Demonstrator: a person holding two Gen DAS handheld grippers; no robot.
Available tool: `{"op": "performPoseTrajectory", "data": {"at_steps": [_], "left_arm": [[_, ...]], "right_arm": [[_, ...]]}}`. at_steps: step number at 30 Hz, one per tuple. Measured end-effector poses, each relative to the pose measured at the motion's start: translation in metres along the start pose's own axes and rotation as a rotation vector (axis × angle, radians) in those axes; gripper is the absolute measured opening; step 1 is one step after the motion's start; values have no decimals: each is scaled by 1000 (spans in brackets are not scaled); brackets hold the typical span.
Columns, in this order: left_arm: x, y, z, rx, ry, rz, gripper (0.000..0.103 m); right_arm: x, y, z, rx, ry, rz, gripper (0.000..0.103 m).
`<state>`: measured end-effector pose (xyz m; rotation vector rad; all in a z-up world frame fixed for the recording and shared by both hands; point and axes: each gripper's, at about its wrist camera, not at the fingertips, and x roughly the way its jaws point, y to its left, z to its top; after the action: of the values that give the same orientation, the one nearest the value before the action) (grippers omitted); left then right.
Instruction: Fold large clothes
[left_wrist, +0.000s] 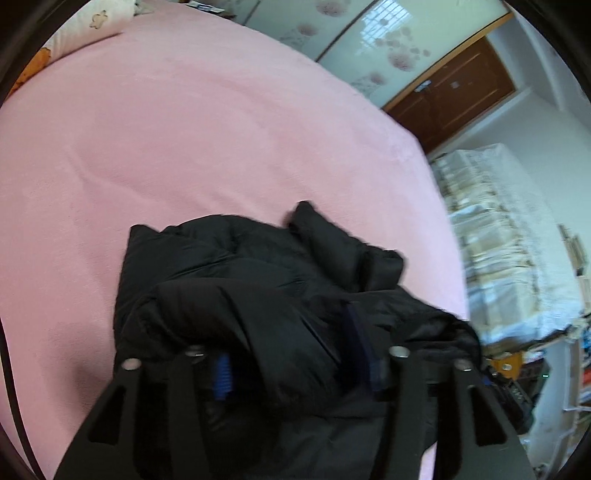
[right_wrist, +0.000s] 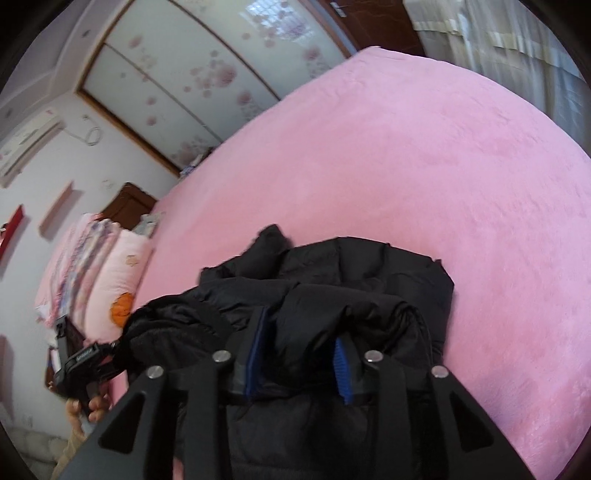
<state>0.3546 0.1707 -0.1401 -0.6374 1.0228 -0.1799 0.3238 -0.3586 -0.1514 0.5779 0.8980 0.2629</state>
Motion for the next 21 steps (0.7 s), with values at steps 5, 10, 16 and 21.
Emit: {"op": "performPoseTrajectory", "data": {"at_steps": [5,10,16,21], "left_arm": [[-22,-19,5,122,-40,-54,73],[-20,-46,7,380,-125,139,80],[18,-43,15,538,-76,276,80],[47,-37,24,654,-45,326,80]], "right_arm": [[-25,23,5,-140,-44,-3,58],[-19,53,11,-400,-93,-161,58],[30,51,18,-562,-5,-302,58],[63,36,31,-561,63,-324,58]]}}
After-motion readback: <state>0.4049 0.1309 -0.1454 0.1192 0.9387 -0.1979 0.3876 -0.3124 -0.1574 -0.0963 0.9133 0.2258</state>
